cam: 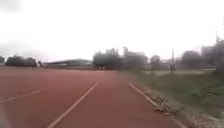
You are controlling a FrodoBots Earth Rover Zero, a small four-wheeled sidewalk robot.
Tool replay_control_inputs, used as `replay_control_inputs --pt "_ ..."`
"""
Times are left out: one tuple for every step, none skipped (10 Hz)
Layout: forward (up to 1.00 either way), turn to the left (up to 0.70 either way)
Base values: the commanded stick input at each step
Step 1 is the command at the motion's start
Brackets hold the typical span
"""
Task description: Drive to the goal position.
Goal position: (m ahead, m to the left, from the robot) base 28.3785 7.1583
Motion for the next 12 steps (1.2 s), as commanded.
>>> replay_control_inputs --pt "0.7 0.0" --pt "0.7 0.0" --pt "0.7 0.0" --pt "0.7 0.03" --pt "0.7 0.06" --pt "0.7 0.07" --pt "0.7 0.03" --pt "0.7 -0.13" --pt "0.7 -0.29" --pt "0.7 -0.35" --pt "0.7 -0.34" --pt "0.7 -0.1"
